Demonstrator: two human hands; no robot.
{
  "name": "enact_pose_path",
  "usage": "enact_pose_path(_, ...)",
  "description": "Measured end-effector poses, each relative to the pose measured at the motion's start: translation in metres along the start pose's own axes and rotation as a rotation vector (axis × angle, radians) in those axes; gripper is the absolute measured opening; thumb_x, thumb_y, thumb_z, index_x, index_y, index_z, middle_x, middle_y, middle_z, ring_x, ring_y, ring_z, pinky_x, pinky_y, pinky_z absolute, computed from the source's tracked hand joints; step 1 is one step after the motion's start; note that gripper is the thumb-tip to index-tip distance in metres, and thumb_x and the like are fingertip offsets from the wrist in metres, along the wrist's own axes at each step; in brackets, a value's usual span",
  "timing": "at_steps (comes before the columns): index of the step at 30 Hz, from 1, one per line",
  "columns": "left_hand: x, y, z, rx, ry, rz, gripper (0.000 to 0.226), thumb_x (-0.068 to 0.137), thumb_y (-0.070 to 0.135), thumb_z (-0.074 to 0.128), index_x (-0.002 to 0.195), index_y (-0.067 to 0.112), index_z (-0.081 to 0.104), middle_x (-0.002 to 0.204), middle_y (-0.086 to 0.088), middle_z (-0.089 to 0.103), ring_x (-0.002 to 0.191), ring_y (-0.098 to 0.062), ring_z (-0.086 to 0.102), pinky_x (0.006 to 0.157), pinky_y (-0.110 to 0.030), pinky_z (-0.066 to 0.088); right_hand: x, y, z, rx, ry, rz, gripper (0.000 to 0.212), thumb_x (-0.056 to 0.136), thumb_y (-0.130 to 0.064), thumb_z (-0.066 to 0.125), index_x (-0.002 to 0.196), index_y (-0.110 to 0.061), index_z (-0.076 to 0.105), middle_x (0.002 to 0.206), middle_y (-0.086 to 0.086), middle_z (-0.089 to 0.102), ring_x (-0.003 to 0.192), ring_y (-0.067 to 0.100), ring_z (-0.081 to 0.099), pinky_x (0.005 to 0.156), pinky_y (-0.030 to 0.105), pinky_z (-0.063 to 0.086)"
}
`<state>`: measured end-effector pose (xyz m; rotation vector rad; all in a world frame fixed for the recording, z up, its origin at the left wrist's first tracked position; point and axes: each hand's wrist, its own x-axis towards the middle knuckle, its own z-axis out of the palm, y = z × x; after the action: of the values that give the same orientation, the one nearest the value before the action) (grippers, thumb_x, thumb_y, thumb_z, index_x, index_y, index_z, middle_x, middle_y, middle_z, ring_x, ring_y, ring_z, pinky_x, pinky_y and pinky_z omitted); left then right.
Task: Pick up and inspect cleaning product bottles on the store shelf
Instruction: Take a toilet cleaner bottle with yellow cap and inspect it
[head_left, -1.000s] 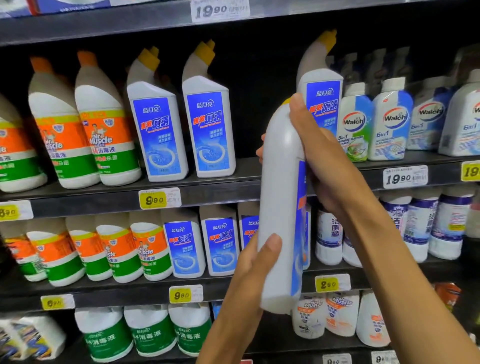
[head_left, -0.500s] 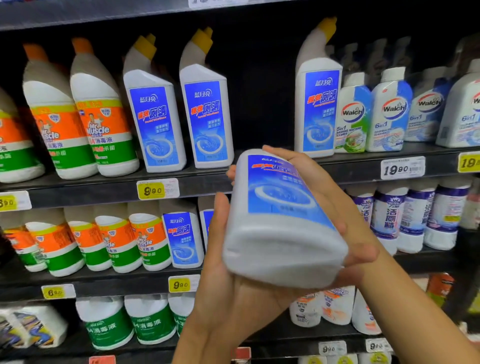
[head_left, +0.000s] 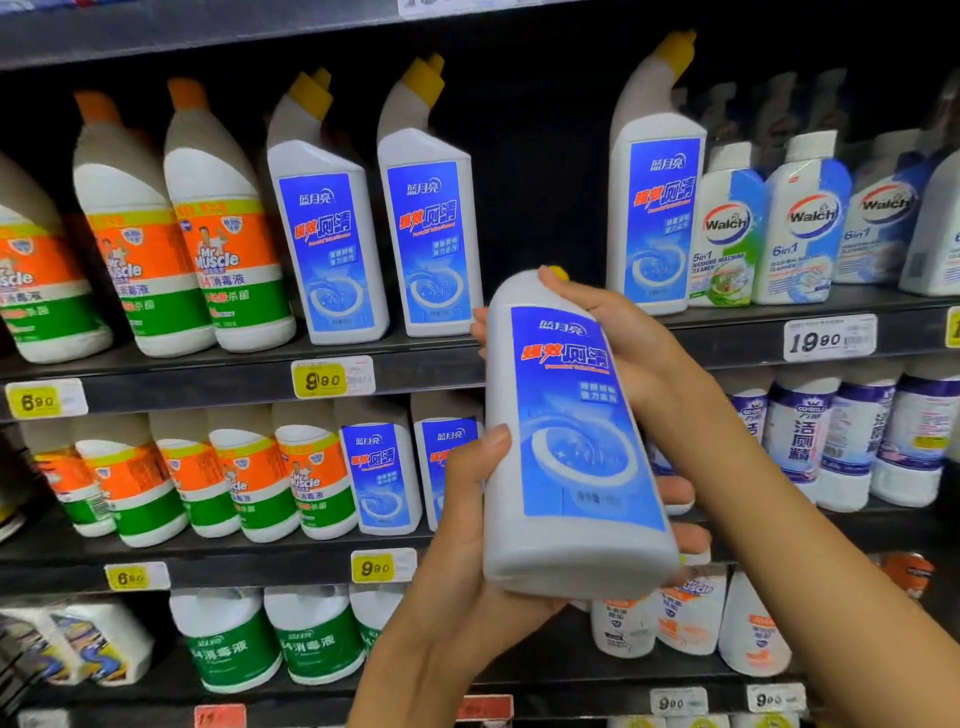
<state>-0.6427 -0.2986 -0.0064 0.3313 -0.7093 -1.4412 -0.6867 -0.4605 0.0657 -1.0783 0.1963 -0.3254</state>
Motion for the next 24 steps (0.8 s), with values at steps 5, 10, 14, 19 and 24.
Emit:
enact_pose_path(5,0.005,0.006,-0.027,0.400,0.346,-0.041,0.065,0.061,0.033,0.086,0.117,0.012,0.063,0.111,-0.014,0.070,0.105,-0.029,0.067,0.087,-0.044,0.055,-0.005,-0.009,-0.003,-0.075,0.046,-0.269,0.037,0.091,-0.036,0.052,0.108,-0.005,0.063,0.104,0.014,0.072,0.087,0.025,0.071,0.072,0.036,0.060)
enact_pose_path(10,0.011,0.003,-0.033,0.602,0.413,0.109,0.042,0.056,0.043,0.083,0.090,0.019,0.076,0.098,-0.009,0.075,0.087,-0.021,0.073,0.062,-0.029,0.058,-0.011,-0.007,0.001,-0.339,0.120,-0.473,0.033,0.084,-0.039,0.059,0.105,-0.014,0.063,0.103,0.010,0.073,0.095,0.028,0.070,0.080,0.039,0.058)
enact_pose_path(14,0.015,0.000,-0.040,0.652,0.386,0.193,0.061,0.057,0.052,0.073,0.104,0.014,0.066,0.100,-0.009,0.074,0.090,-0.023,0.072,0.058,-0.025,0.056,-0.019,0.006,0.005,-0.512,0.141,-0.510,0.028,0.083,-0.042,0.058,0.100,-0.020,0.057,0.084,-0.001,0.074,0.078,0.014,0.072,0.062,0.024,0.055)
enact_pose_path(19,0.019,0.000,-0.054,0.778,0.395,0.280,0.061,0.059,0.055,0.077,0.103,0.017,0.063,0.097,-0.002,0.075,0.090,-0.020,0.072,0.067,-0.026,0.057,-0.029,0.020,-0.003,-0.378,-0.047,-0.594,0.032,0.077,-0.014,0.070,0.107,-0.022,0.061,0.094,-0.001,0.075,0.086,0.014,0.071,0.066,0.022,0.055)
enact_pose_path(24,0.030,0.018,-0.066,1.124,0.336,0.485,0.034,0.071,0.031,0.073,0.103,0.028,0.064,0.101,0.014,0.073,0.095,-0.004,0.068,0.076,-0.014,0.051,-0.039,0.019,-0.008,-0.507,-0.127,-0.791,0.059,0.064,0.005,0.077,0.114,-0.022,0.063,0.109,-0.008,0.071,0.104,0.010,0.065,0.080,0.023,0.053)
